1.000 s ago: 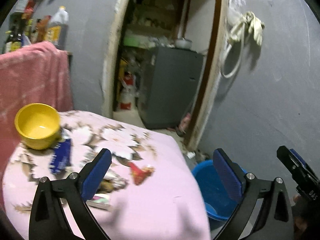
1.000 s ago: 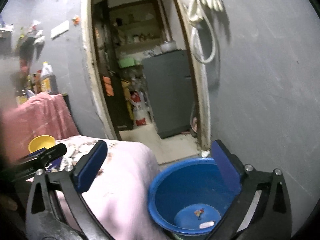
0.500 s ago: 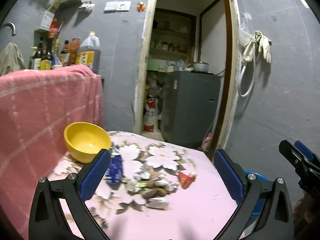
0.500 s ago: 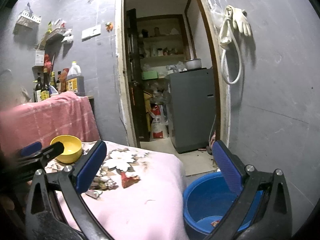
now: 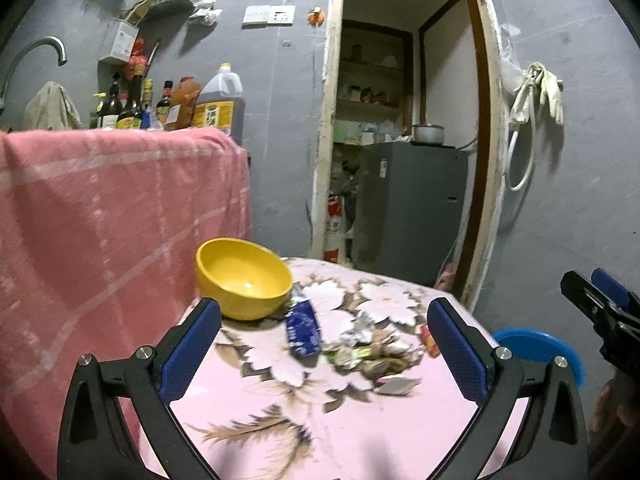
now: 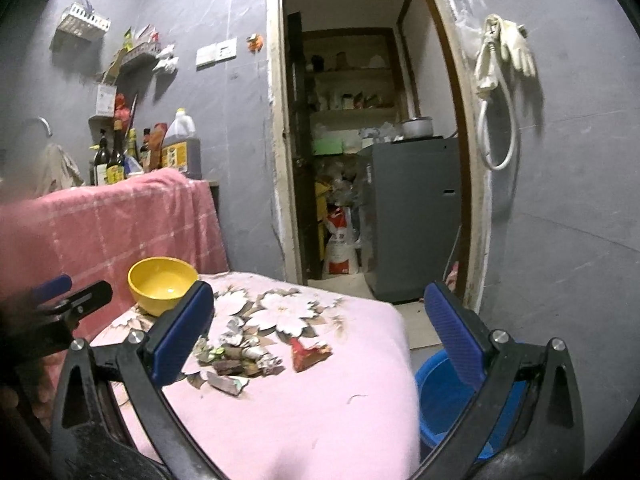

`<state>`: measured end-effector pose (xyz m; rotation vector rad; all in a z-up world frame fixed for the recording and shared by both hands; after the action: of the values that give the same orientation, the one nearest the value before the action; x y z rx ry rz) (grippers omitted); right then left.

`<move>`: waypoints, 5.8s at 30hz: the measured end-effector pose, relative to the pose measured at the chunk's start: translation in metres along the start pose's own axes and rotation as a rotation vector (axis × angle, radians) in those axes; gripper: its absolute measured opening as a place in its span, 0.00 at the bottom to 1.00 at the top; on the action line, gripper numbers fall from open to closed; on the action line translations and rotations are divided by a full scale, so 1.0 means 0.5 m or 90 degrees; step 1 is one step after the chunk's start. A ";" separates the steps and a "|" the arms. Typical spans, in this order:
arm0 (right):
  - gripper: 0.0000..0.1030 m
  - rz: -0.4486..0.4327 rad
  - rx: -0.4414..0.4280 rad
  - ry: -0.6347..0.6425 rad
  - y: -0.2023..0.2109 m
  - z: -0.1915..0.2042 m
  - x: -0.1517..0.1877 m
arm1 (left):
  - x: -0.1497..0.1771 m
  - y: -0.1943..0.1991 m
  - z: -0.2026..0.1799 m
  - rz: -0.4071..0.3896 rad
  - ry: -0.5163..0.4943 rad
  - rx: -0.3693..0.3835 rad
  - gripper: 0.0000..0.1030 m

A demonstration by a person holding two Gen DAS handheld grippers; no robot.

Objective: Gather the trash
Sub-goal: 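Bring both tools back over the table toward the trash pile, then grasp the blue wrapper with the left tool while the right tool grasps the pink-green wrapper, then lift both wrappers and carry them over the blue basin, then open both tools to drop the wrappers into the basin, then move both tools back over the table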

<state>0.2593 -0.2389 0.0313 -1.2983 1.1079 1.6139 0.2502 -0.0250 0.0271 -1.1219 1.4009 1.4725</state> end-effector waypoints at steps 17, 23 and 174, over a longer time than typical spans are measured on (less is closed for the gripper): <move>1.00 0.162 -0.047 -0.002 -0.158 0.063 0.101 | 0.068 -0.118 0.085 0.127 -0.007 -0.060 0.98; 1.00 0.258 -0.089 -0.003 -0.214 0.095 0.156 | 0.098 -0.158 0.095 0.183 -0.018 -0.065 0.98; 0.78 0.125 0.135 -0.185 0.065 -0.467 0.106 | 0.120 -0.178 -0.587 0.282 -0.118 0.300 0.46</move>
<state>0.2919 -0.4678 -0.0393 -0.8094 1.2124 1.7102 0.3397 -0.3133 -0.0544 -0.3876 1.8109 1.3849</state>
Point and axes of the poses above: each gripper's, at about its wrist camera, not at the fingertips, and y roughly against the way its jaws point, z to its left, x to its underside, the point moved 8 cm from there along -y, roughly the way its jaws point, and after that the axes turned 11 degrees about -x, right-handed, at the moved point
